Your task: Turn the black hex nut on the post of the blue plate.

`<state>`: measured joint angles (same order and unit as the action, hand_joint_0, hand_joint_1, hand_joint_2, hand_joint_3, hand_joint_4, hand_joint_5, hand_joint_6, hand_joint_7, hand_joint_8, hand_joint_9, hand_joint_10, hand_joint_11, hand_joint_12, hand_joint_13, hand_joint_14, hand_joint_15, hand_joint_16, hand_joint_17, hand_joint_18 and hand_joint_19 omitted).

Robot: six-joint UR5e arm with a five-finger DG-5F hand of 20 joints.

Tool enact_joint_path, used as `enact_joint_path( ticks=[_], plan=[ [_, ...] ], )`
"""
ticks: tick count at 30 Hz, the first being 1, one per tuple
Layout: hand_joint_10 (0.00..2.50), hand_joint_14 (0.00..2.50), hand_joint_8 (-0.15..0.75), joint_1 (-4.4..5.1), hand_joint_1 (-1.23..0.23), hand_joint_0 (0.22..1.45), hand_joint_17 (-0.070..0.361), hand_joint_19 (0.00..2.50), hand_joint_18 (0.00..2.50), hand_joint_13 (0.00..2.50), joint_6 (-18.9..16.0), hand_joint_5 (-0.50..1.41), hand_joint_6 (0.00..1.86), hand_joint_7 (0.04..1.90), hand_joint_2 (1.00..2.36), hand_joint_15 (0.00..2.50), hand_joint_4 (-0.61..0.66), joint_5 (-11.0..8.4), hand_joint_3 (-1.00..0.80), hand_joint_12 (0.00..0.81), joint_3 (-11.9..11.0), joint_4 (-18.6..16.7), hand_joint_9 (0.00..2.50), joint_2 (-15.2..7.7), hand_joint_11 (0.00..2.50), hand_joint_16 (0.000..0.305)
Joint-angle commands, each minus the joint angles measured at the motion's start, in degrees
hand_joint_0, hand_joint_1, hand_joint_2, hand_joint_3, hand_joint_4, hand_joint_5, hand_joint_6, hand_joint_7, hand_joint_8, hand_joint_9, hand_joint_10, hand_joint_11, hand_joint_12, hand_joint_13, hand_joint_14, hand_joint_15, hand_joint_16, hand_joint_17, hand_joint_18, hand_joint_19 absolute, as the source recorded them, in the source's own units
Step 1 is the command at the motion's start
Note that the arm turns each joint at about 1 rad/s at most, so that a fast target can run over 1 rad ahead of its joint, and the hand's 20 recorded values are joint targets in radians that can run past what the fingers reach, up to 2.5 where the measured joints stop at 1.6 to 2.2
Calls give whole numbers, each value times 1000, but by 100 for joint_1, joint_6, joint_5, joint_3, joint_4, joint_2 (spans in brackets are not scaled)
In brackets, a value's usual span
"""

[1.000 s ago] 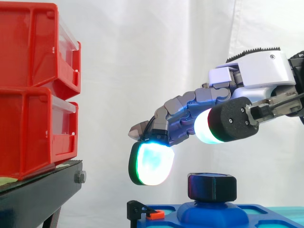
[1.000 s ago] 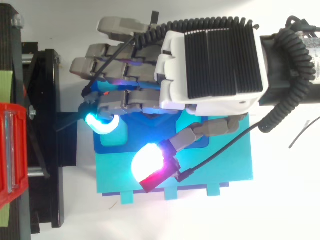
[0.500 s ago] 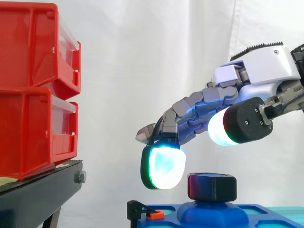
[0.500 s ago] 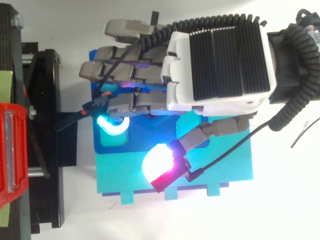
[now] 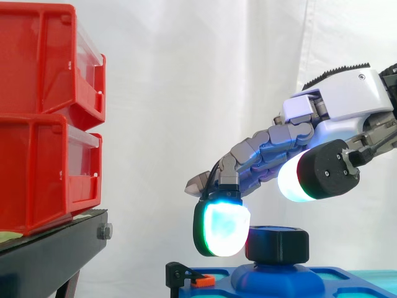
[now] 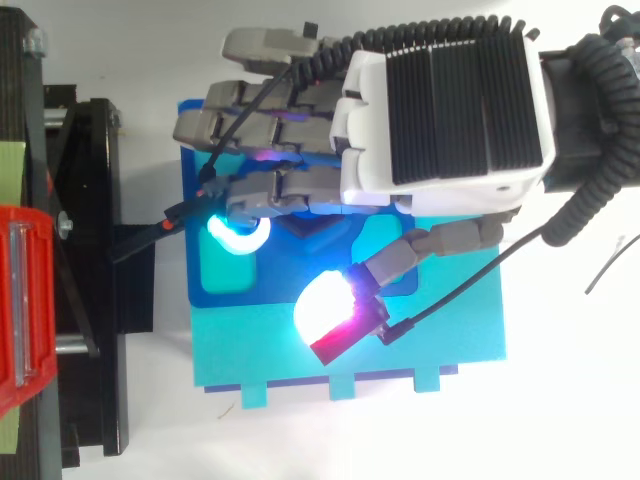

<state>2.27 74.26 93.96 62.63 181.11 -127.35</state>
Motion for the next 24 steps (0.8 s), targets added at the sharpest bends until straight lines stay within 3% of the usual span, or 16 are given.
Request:
enact_joint_path(
  ticks=[1, 14, 19, 20, 24],
  plan=[
    [0, 0, 206, -43, -302, 458, 133, 106, 0, 13, 0, -227, 503, 915, 1000, 17, 141, 52, -500, 350, 4, 12, 85, 0, 0, 59],
    [0, 0, 213, -245, -324, 458, 134, 79, 0, 41, 9, -223, 503, 901, 1000, 0, 144, 421, -500, 354, 4, -14, 115, 0, 0, 60],
    [0, 0, 213, -289, -324, 457, 134, 79, 0, 42, 9, -223, 503, 898, 1000, 0, 144, 474, -500, 355, -5, -23, 116, 0, 0, 60],
    [0, 0, 213, -342, -324, 457, 134, 79, 0, 41, 18, -223, 503, 898, 1000, 2, 144, 544, -500, 355, 4, -32, 116, -9, 0, 60],
    [0, 0, 213, -394, -325, 457, 134, 79, 0, 41, 18, -223, 503, 899, 1000, 0, 145, 650, -500, 354, 4, -85, 116, 0, 0, 60]
  ],
)
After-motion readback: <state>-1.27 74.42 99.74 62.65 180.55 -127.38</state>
